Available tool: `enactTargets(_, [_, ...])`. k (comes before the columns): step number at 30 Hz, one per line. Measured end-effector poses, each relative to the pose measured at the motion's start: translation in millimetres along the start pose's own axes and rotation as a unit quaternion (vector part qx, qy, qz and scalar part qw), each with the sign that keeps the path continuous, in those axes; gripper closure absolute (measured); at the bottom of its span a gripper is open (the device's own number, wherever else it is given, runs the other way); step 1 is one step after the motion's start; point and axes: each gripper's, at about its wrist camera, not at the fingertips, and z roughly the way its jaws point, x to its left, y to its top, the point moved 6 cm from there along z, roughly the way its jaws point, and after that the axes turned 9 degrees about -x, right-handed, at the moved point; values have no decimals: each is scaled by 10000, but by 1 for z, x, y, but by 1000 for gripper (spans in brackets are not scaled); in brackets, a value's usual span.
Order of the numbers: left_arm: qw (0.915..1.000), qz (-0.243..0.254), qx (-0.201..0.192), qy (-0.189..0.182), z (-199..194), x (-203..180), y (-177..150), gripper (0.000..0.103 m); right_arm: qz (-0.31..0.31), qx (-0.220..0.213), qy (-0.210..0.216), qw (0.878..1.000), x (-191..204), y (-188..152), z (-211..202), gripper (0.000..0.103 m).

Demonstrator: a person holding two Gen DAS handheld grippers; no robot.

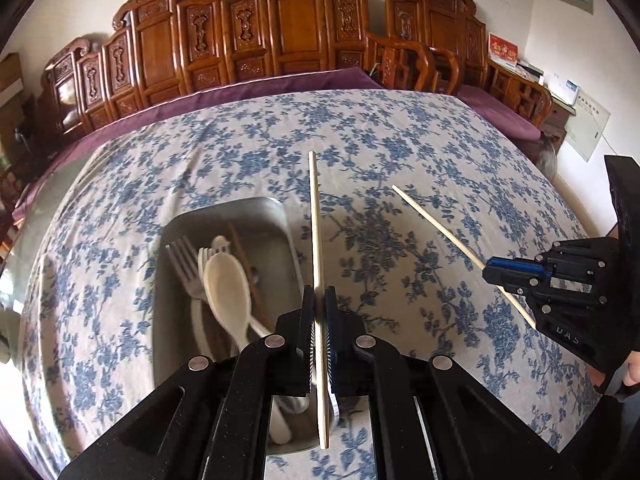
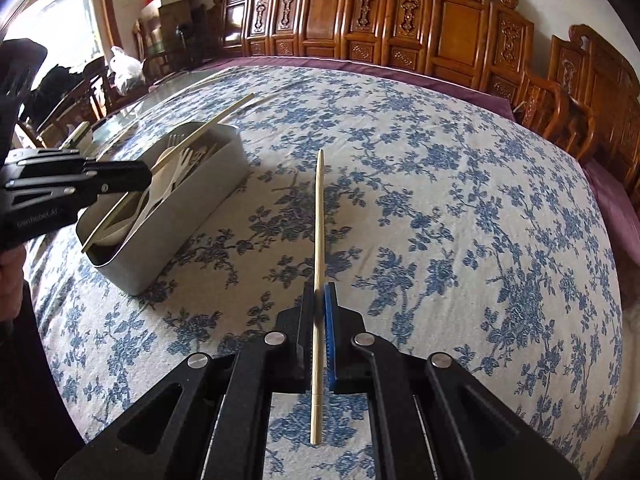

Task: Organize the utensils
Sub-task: 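Carry the chopstick in the left tool over the grey tray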

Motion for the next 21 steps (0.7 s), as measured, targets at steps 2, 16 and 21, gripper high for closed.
enactTargets(2, [10000,-21,20,54,-1,10,-3,99,-78,-4,25,10000,9,1,0,97])
enactTargets(16, [9988,-182,391,247,21,54,-31,99,-270,14,140,9995,36,4,4,97])
enactTargets(21, [9985,-199,464,228,29,58,-37,99,-265,-45,190,9995,41,8,2,97])
